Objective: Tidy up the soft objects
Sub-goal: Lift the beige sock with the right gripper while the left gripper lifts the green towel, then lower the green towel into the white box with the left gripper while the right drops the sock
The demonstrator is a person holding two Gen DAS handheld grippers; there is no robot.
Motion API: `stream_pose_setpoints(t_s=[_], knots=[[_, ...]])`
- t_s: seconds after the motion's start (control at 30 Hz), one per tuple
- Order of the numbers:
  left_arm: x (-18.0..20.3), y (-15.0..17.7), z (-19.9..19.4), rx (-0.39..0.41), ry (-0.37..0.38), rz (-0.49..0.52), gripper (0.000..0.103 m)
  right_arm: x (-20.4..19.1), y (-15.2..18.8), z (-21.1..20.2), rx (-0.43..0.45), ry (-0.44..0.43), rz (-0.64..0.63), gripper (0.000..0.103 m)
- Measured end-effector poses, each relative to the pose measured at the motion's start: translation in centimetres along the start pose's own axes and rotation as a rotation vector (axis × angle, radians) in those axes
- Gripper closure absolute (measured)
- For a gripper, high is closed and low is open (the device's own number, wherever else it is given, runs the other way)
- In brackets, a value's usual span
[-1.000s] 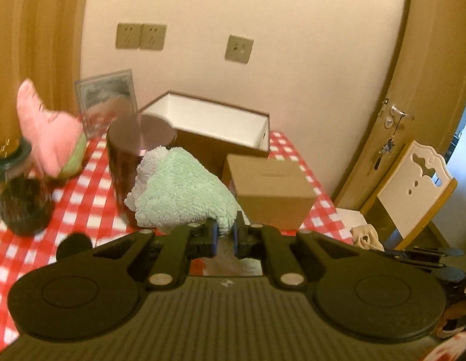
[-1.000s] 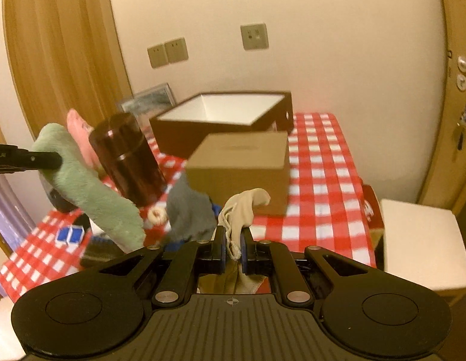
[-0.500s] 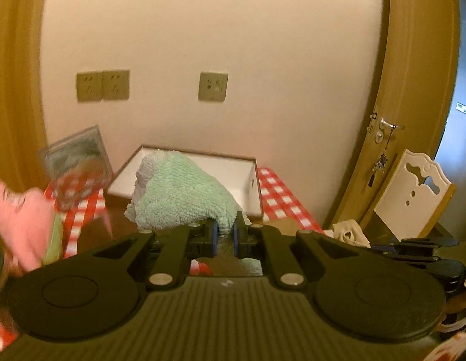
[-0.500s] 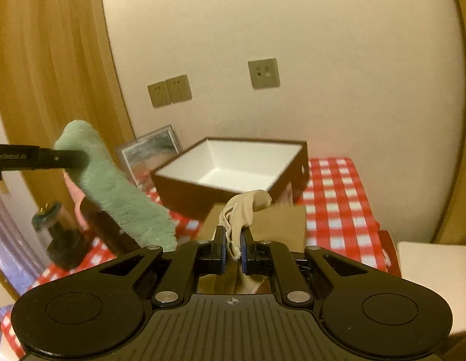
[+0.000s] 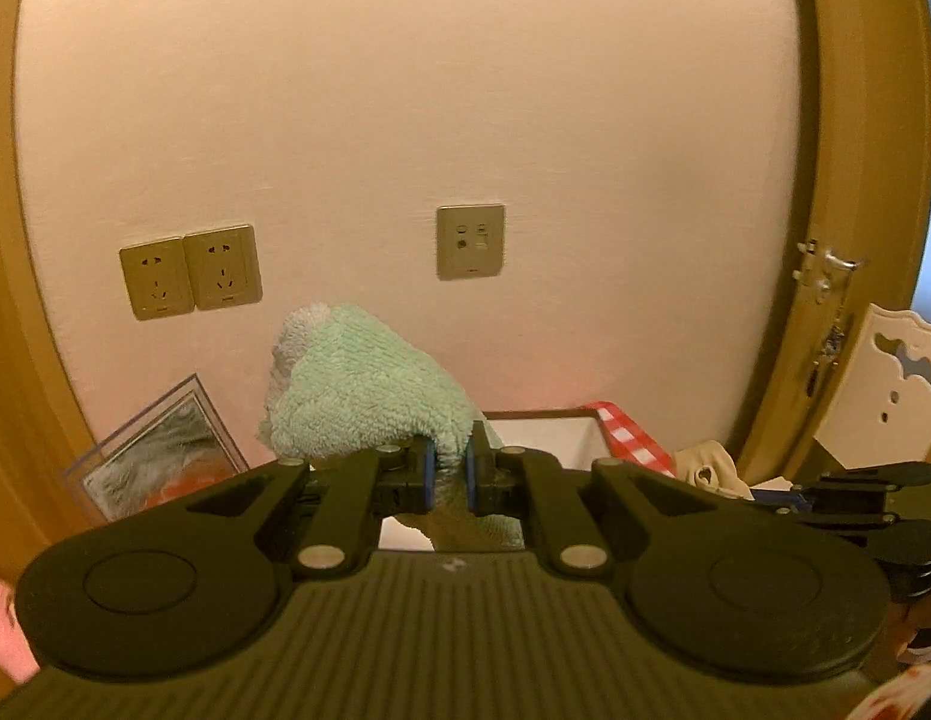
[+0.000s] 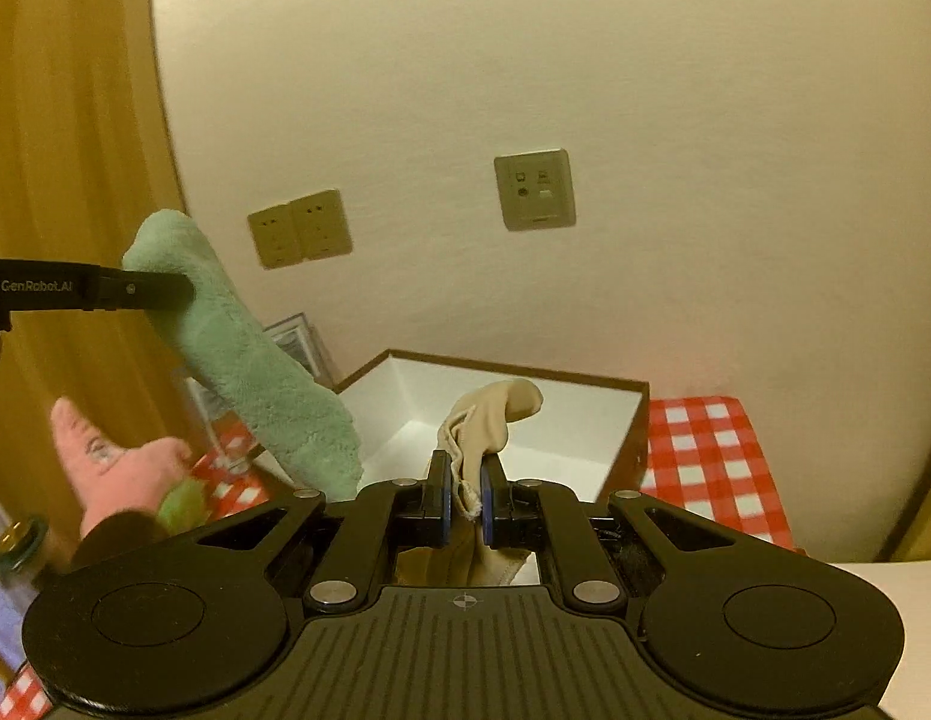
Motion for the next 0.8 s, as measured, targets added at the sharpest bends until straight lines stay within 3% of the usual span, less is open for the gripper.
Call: stream_pose_setpoints(t_s=[0.37, 0.53, 0.6, 0.7, 0.8], knots=[[-3.3, -0.5, 12.2, -0.139, 0.011, 0.03, 0.094, 2.1, -1.6, 9.7, -0.072, 0.044, 0.011, 0.094], [-3.6, 0.7, 17.1, -0.244, 0.038, 0.059, 0.085, 3.2, -1.3, 12.3, -0.114, 0.058, 0.043, 0.094], [-3.9, 1.4, 18.3, -0.276, 0.032, 0.069, 0.084, 3.4, -1.1, 13.0, -0.131, 0.062, 0.042, 0.094], [-4.3, 2.4, 18.9, -0.3, 0.031, 0.089, 0.071, 3.6, -0.7, 13.8, -0.147, 0.061, 0.041, 0.094], [-5.0, 3.1, 19.4, -0.315, 0.023, 0.103, 0.07, 3.7, -0.5, 14.6, -0.157, 0.062, 0.038, 0.093]])
Point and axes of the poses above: each gripper's, at about its wrist camera, not at the fingertips, and z roughly the way its jaws point, x to its right, y to its underside, the point moved 3 cm from there along z, roughly the way its jaws point
